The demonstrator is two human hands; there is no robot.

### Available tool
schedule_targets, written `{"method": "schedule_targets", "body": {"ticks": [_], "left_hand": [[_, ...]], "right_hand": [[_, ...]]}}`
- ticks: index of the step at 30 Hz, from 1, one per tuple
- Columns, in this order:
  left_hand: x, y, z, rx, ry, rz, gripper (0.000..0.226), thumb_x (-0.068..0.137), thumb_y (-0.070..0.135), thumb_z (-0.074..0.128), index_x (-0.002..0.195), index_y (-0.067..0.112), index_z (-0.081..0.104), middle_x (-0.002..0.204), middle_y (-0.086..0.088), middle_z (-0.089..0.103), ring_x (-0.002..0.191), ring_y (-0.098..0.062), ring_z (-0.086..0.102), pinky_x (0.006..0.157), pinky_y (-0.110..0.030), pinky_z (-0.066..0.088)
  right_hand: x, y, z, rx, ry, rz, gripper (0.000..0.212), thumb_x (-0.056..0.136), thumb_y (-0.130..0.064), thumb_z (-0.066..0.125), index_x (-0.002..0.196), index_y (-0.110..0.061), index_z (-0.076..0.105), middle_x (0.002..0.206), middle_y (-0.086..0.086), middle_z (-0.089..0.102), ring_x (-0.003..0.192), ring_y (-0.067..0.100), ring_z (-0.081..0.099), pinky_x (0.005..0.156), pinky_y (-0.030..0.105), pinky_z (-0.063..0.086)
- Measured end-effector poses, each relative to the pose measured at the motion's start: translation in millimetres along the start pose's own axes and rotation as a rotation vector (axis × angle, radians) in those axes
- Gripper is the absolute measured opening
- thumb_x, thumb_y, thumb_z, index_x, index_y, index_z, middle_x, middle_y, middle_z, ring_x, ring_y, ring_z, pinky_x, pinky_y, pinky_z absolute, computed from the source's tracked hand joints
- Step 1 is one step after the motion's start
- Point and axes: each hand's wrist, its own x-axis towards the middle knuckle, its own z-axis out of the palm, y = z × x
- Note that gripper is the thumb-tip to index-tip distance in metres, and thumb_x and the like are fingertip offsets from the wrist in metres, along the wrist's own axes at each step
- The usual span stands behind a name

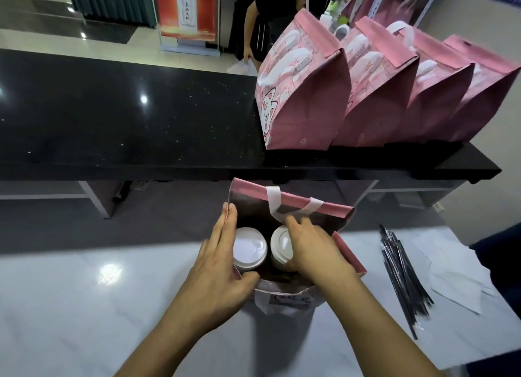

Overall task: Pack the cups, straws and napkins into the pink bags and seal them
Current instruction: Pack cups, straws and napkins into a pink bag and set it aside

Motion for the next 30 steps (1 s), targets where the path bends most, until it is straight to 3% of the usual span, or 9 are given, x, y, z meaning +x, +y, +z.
{"method": "schedule_targets", "body": {"ticks": [3, 7, 9, 12, 14, 17, 20, 27, 30], "left_hand": [[5.1, -3.8, 3.4, -0.025, 0.007, 0.007, 0.105, 0.08, 0.034, 0.058, 0.151, 0.049, -0.018, 0.157, 0.036, -0.018, 0.135, 0.025, -0.007, 0.112, -0.031, 0.037], [11.5, 4.3, 17.0, -0.05, 0.007, 0.021, 0.107, 0.082, 0.032, 0.061, 0.152, 0.046, -0.019, 0.158, 0.034, -0.018, 0.141, 0.018, -0.009, 0.12, -0.033, 0.027], [11.4, 16.4, 32.6, -0.074, 0.005, 0.039, 0.107, 0.085, 0.035, 0.062, 0.151, 0.046, -0.021, 0.157, 0.035, -0.021, 0.141, 0.018, -0.012, 0.12, -0.023, 0.019], [9.3, 36.0, 60.7, -0.103, -0.008, 0.045, 0.109, 0.087, 0.037, 0.063, 0.149, 0.046, -0.025, 0.154, 0.037, -0.025, 0.138, 0.022, -0.014, 0.104, -0.001, 0.003], [12.4, 45.5, 75.6, -0.122, 0.002, 0.041, 0.11, 0.085, 0.036, 0.063, 0.149, 0.047, -0.025, 0.154, 0.037, -0.025, 0.138, 0.021, -0.015, 0.102, 0.002, 0.003], [22.5, 60.1, 89.9, -0.142, 0.034, 0.028, 0.108, 0.081, 0.038, 0.06, 0.149, 0.05, -0.023, 0.156, 0.037, -0.021, 0.142, 0.017, -0.009, 0.119, -0.021, 0.018], [32.7, 78.4, 99.3, -0.142, 0.085, 0.019, 0.105, 0.08, 0.039, 0.061, 0.151, 0.052, -0.015, 0.16, 0.032, -0.01, 0.15, 0.002, 0.005, 0.115, -0.043, 0.037], [40.8, 89.8, 118.3, -0.037, 0.198, -0.1, 0.103, 0.072, 0.053, 0.054, 0.158, 0.038, 0.0, 0.166, 0.017, 0.005, 0.151, -0.011, 0.018, 0.109, -0.055, 0.041], [40.3, 95.3, 124.7, 0.0, 0.228, -0.132, 0.103, 0.071, 0.053, 0.055, 0.159, 0.036, 0.005, 0.165, 0.017, 0.01, 0.15, -0.012, 0.021, 0.106, -0.057, 0.043]], "right_hand": [[5.9, 4.2, 12.2, -0.021, 0.0, 0.01, 0.07, 0.083, -0.018, 0.072, 0.141, -0.024, 0.034, 0.131, 0.014, 0.051, 0.112, 0.038, 0.057, 0.091, 0.046, 0.052], [9.8, 30.9, 12.2, -0.079, 0.002, 0.067, 0.068, 0.084, -0.016, 0.071, 0.141, -0.022, 0.034, 0.13, 0.014, 0.052, 0.112, 0.039, 0.058, 0.094, 0.048, 0.052], [10.8, 49.9, 7.2, -0.106, -0.015, 0.105, 0.064, 0.085, -0.018, 0.07, 0.14, -0.019, 0.037, 0.129, 0.014, 0.053, 0.113, 0.038, 0.058, 0.095, 0.047, 0.05], [8.9, 78.0, -0.4, -0.166, -0.059, 0.144, 0.058, 0.086, -0.021, 0.069, 0.137, -0.017, 0.041, 0.131, 0.012, 0.053, 0.117, 0.036, 0.057, 0.099, 0.046, 0.044], [7.0, 97.3, -3.2, -0.161, -0.074, 0.144, 0.068, 0.08, -0.025, 0.074, 0.138, -0.02, 0.038, 0.132, 0.01, 0.053, 0.119, 0.035, 0.056, 0.102, 0.048, 0.043], [5.7, 119.8, -1.9, -0.118, -0.11, 0.114, 0.078, 0.076, -0.027, 0.077, 0.141, -0.022, 0.033, 0.133, 0.009, 0.052, 0.12, 0.036, 0.056, 0.105, 0.05, 0.041], [8.7, 131.3, 3.5, -0.128, -0.107, 0.062, 0.066, 0.086, -0.022, 0.068, 0.142, -0.02, 0.035, 0.135, 0.011, 0.052, 0.122, 0.036, 0.055, 0.103, 0.048, 0.04], [-16.8, 149.7, -29.6, 0.127, -0.037, -0.118, 0.059, 0.086, -0.039, 0.071, 0.134, -0.014, 0.049, 0.132, 0.011, 0.054, 0.121, 0.035, 0.054, 0.099, 0.044, 0.046], [-49.2, 170.6, -64.8, 0.348, 0.068, -0.25, 0.037, 0.093, -0.046, 0.061, 0.122, -0.024, 0.063, 0.121, -0.002, 0.065, 0.11, 0.021, 0.061, 0.092, 0.039, 0.051]]}}
